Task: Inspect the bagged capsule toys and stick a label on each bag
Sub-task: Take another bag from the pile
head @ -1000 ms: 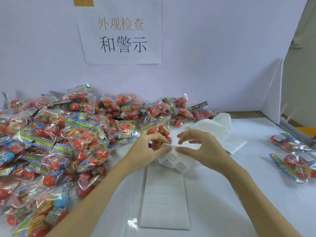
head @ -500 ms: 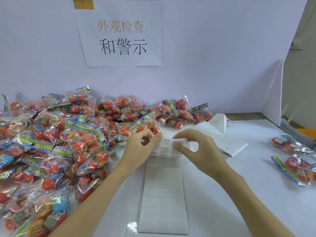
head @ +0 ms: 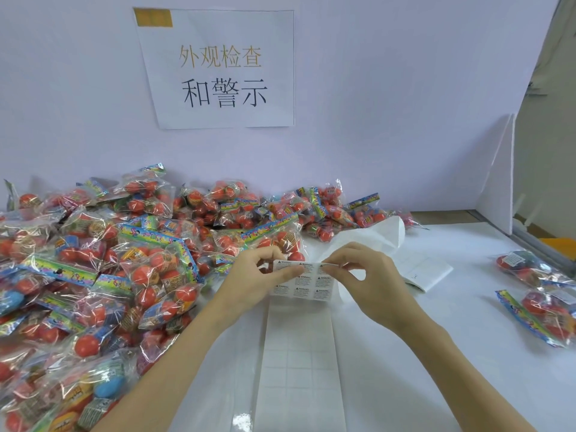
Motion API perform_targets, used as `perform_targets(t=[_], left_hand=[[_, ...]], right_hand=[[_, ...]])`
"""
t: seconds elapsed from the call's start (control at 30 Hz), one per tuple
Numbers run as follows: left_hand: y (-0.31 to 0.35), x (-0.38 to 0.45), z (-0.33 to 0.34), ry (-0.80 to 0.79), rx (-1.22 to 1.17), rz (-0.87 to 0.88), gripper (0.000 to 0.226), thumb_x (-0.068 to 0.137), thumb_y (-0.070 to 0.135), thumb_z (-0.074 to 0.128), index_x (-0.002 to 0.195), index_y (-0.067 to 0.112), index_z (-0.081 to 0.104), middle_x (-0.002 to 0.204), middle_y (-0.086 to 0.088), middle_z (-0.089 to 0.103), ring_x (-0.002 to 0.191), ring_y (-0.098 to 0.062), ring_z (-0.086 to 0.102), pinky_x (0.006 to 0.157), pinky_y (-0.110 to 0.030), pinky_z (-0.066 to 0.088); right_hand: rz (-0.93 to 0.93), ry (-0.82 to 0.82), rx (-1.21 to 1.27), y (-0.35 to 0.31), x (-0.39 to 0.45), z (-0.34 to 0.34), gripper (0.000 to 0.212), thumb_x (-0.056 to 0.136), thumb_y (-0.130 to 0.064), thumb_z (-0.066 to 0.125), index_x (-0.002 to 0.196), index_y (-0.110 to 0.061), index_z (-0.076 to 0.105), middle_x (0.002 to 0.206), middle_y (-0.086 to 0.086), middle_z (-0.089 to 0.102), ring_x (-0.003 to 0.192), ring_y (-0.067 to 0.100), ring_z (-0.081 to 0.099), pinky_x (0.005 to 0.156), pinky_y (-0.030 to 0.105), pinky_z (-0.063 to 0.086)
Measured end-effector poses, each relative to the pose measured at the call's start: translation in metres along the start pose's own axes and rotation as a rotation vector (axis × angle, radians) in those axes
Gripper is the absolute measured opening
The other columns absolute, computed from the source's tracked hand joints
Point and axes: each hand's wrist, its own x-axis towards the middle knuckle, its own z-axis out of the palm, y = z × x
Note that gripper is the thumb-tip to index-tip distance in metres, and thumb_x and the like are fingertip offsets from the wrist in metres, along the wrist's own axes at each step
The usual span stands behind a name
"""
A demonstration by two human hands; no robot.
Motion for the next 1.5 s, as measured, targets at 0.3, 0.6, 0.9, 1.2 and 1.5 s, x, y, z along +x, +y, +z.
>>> perform_targets(t=[0.3, 0.6, 0.9, 1.2, 1.5], left_hand=[[0.0, -0.002, -0.002, -0.007, -0.039, 0.017, 0.039, 0.087, 0.05, 0.073, 0.078, 0.012, 0.075, 0.084, -0.012, 0.071, 0.081, -0.009, 0.064, 0.068, -0.02, 0.045], [-0.003, -0.002, 0.001, 0.039, -0.07, 0.031, 0.03, 0.088, 0.046, 0.07, 0.084, 0.017, 0.079, 0.088, 0.004, 0.077, 0.081, 0.0, 0.064, 0.071, -0.01, 0.044], [-0.007, 0.001, 0.001, 0.066, -0.168, -0.011, 0.028, 0.083, 0.04, 0.077, 0.092, 0.014, 0.081, 0.079, 0.015, 0.071, 0.069, 0.005, 0.057, 0.068, -0.008, 0.043], [-0.001, 0.0, 0.001, 0.085, -0.249, -0.089, 0.032, 0.084, 0.043, 0.076, 0.087, 0.01, 0.077, 0.088, 0.001, 0.071, 0.086, -0.013, 0.063, 0.081, -0.031, 0.046], [0.0, -0.002, 0.007, 0.075, -0.226, -0.086, 0.018, 0.092, 0.029, 0.076, 0.079, 0.017, 0.076, 0.082, 0.001, 0.069, 0.077, -0.006, 0.062, 0.067, -0.013, 0.046]], right_hand=[[-0.047, 0.061, 0.013, 0.003, -0.002, 0.001, 0.019, 0.095, -0.018, 0.075, 0.099, -0.037, 0.076, 0.087, -0.017, 0.072, 0.088, 0.01, 0.069, 0.083, 0.019, 0.053], [-0.265, 0.155, -0.129, 0.006, -0.003, 0.005, 0.021, 0.095, -0.008, 0.075, 0.111, -0.02, 0.081, 0.101, -0.008, 0.071, 0.086, 0.014, 0.066, 0.076, 0.035, 0.056], [-0.378, 0.155, -0.275, 0.002, -0.005, 0.002, 0.031, 0.093, -0.005, 0.074, 0.12, -0.018, 0.079, 0.109, -0.005, 0.078, 0.094, 0.018, 0.071, 0.078, 0.039, 0.06], [-0.294, 0.113, -0.259, -0.001, -0.007, 0.005, 0.032, 0.096, -0.017, 0.073, 0.127, -0.026, 0.075, 0.109, -0.007, 0.075, 0.087, 0.01, 0.065, 0.081, 0.033, 0.058], [-0.325, 0.112, -0.326, -0.007, -0.006, 0.011, 0.023, 0.095, -0.017, 0.069, 0.114, -0.008, 0.079, 0.1, 0.004, 0.067, 0.079, 0.016, 0.056, 0.076, 0.026, 0.051]])
